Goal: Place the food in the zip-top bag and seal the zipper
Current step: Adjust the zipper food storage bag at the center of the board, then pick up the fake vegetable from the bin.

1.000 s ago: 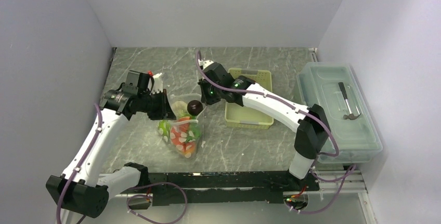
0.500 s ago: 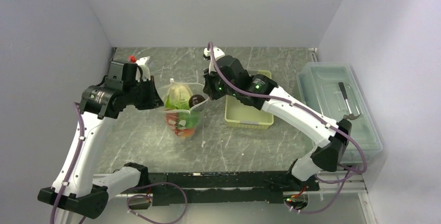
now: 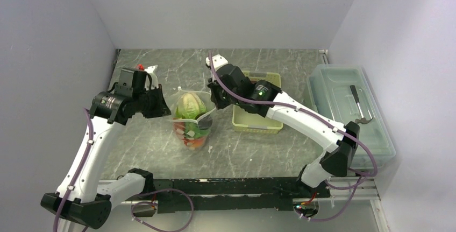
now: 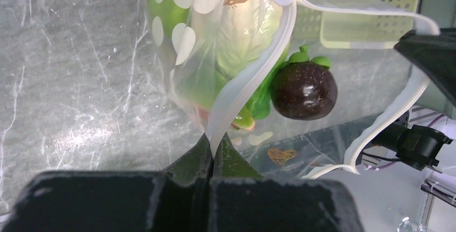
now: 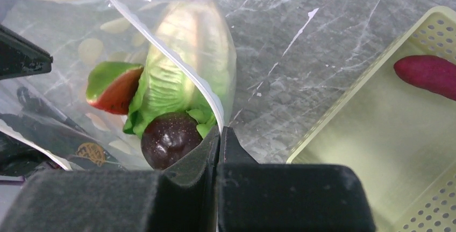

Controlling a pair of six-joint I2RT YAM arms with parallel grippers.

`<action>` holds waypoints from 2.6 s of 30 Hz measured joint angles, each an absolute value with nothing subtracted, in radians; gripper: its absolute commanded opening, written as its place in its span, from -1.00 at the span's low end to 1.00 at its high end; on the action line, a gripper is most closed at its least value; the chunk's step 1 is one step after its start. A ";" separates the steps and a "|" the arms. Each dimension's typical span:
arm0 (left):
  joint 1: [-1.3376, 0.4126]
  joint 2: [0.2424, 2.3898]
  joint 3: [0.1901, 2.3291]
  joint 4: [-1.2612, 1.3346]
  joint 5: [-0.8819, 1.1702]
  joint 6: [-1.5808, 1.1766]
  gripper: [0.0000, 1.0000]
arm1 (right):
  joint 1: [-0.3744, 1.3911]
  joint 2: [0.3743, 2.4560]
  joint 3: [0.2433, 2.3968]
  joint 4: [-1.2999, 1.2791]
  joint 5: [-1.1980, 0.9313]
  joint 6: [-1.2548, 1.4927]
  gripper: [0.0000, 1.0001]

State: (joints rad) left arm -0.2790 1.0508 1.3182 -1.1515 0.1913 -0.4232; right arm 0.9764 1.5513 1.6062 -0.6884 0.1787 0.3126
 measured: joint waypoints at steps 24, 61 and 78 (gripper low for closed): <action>-0.279 1.042 1.153 -1.077 0.212 -0.412 -1.00 | 0.996 1.551 1.523 -0.658 0.231 0.321 -0.60; -0.279 1.043 1.176 -1.078 0.225 -0.378 -1.00 | 0.620 1.487 1.512 -0.628 0.313 0.400 0.57; -0.279 1.044 1.189 -1.084 0.231 -0.379 -1.00 | 0.449 1.659 1.378 -0.477 0.284 0.806 0.54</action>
State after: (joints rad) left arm -0.2790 1.0435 1.1889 -1.0836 0.2314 -0.3786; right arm 0.4488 1.6588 1.3785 -0.4767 0.2836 0.8062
